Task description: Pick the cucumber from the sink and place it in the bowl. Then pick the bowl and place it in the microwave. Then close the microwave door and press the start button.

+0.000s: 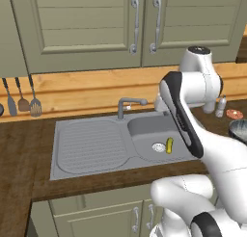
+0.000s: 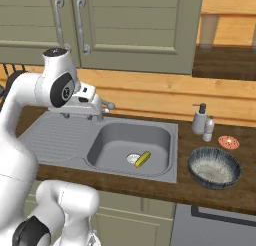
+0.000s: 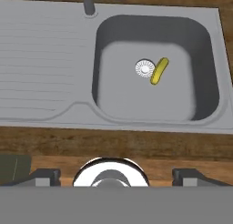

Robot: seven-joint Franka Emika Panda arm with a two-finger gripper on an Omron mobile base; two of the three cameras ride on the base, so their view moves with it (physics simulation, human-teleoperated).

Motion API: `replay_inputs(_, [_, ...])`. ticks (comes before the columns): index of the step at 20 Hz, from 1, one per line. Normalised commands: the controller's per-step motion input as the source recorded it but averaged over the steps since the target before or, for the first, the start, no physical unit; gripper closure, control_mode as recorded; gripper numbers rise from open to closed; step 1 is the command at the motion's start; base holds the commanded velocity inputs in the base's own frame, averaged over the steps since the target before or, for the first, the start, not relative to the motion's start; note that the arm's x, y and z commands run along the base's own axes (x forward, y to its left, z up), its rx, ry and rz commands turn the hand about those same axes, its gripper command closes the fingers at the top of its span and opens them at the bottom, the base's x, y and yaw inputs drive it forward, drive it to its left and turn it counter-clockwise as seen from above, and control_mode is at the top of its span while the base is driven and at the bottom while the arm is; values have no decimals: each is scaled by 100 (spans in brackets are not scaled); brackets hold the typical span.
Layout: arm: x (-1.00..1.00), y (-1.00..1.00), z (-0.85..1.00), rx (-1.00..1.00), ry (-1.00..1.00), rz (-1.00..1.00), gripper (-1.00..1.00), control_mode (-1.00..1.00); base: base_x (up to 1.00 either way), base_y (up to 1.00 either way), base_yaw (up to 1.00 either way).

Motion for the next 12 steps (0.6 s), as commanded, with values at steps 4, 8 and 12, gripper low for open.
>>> replay_inputs(4, [-32, -11, -41, 8, 0, -1, -100, -100, 0, 0, 0])
replay_inputs(8, [0, -31, -37, 5, 1, -1, -100, -100, 0, 0, 0])
replay_inputs(12, [14, -34, -36, 0, 10, -9, -100, -100, 0, 0, 0])
